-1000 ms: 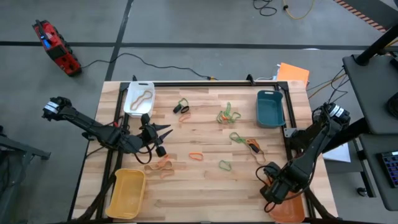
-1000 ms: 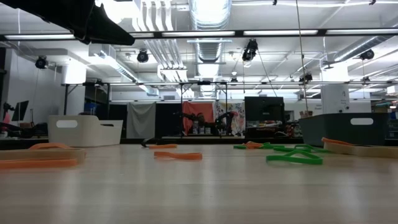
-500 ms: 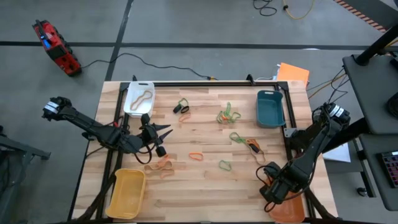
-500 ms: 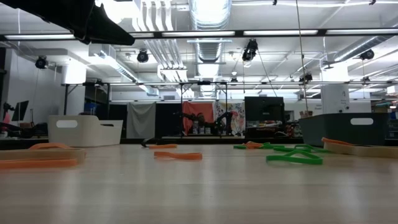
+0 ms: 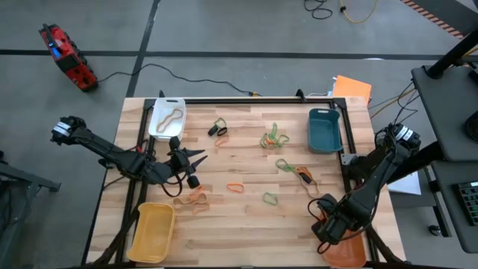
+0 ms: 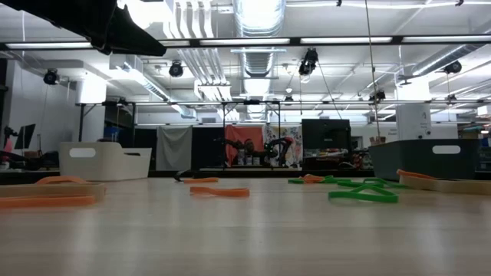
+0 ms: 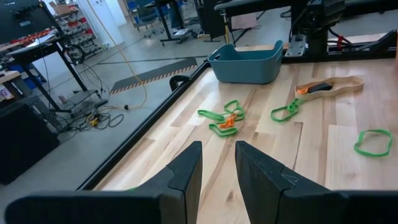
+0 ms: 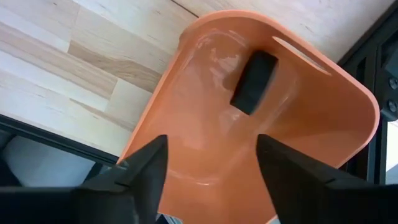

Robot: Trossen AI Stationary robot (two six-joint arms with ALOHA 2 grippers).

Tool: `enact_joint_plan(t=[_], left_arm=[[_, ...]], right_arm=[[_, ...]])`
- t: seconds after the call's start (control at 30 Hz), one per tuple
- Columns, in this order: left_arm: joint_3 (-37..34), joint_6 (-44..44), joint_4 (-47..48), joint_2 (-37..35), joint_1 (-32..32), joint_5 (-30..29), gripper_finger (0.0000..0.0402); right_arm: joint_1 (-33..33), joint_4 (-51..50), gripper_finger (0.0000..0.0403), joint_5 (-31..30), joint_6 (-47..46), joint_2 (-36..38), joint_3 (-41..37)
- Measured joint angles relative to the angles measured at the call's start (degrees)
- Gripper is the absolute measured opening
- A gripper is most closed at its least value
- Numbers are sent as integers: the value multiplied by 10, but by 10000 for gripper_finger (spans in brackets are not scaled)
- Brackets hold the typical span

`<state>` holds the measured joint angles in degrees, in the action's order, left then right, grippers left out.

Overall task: Sort rubber bands into baskets
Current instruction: Put the orange rubber band into the yellow bin

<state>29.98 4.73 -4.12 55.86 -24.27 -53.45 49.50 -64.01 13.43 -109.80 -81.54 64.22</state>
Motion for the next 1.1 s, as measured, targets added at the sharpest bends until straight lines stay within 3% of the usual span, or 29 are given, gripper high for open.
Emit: enact_joint_plan(t=[0.17, 0.27, 0.47, 0.63, 0.83, 0.97, 1.1], left_arm=[[0, 2, 0, 0, 0, 0, 82], [0, 8, -1, 0, 0, 3, 82], [0, 8, -4, 0, 0, 99, 82], [0, 17, -14, 0, 0, 187, 82], [0, 34, -56, 30, 0, 218, 82], [1, 36, -85, 71, 0, 238, 82], [1, 48, -91, 116, 0, 249, 82]], right_arm=[[0, 1, 274, -1, 18, 2, 0], [0, 2, 284, -33, 27, 3, 9], [-2, 6, 282, -244, 125, 4, 40], [-5, 32, 267, -444, 277, 4, 47], [-8, 93, 250, -663, 481, 4, 44], [-11, 124, 241, -732, 571, 4, 43], [-23, 125, 235, -762, 596, 4, 37]])
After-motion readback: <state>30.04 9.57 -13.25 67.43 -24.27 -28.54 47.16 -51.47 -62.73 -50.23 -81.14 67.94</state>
